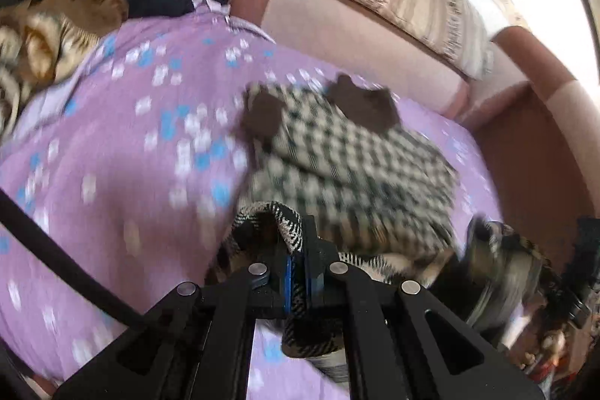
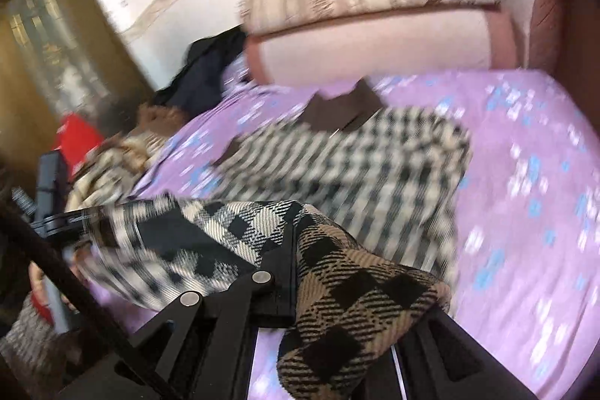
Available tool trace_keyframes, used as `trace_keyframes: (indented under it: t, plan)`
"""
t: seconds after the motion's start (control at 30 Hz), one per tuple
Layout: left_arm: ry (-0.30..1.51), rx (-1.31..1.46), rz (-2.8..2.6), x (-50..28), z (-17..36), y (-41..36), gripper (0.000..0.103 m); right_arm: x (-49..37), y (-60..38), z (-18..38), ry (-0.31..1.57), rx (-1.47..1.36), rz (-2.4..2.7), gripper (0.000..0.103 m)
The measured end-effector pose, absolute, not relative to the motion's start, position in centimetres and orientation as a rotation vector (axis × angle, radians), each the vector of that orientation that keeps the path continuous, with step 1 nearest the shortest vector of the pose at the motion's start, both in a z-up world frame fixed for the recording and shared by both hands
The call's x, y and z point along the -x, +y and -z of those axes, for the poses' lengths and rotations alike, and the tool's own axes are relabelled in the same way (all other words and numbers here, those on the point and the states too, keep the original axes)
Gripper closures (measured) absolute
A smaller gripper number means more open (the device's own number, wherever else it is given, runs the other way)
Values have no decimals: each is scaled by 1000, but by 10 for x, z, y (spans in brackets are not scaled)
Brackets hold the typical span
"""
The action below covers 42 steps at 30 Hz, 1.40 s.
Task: Fold large clothes
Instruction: 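Grasp the shirt hem with both grippers and fold it toward the collar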
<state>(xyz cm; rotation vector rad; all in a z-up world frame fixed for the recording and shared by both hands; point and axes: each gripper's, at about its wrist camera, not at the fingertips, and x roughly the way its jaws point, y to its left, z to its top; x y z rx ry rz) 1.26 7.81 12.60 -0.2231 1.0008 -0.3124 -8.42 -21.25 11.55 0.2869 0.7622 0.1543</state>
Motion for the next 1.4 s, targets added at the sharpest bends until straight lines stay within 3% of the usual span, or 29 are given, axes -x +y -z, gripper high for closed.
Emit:
trace_keyframes:
  t: [0.27,0.43,0.73,0.8,0.87,0.93,1.13,1.4]
  plan:
    - [1051,236,190,-146,-86,56,99,-21,-281,-61,799,-337,131,98]
    - [1093,256,178,-176,-59,50,98,-48,-325,-28,847,-506,114,97]
    - [1135,634,246,-194,-40,93,95,-65,-380,-8,798,-894,-33,95]
    - [1109,679,269,-195,-48,98,90,-63,-378,-8,787,-915,-45,88]
    - [1070,703,271,-196,-58,103,78,-63,-378,-11,758,-928,-50,54]
    - [1014,701,227,-193,-68,110,48,-56,-381,-21,701,-898,-4,37]
    - [997,646,152,-182,-81,123,45,-46,-386,-41,660,-833,85,36]
    - [1046,261,9,-87,-75,132,44,-45,-315,-69,688,-491,65,36]
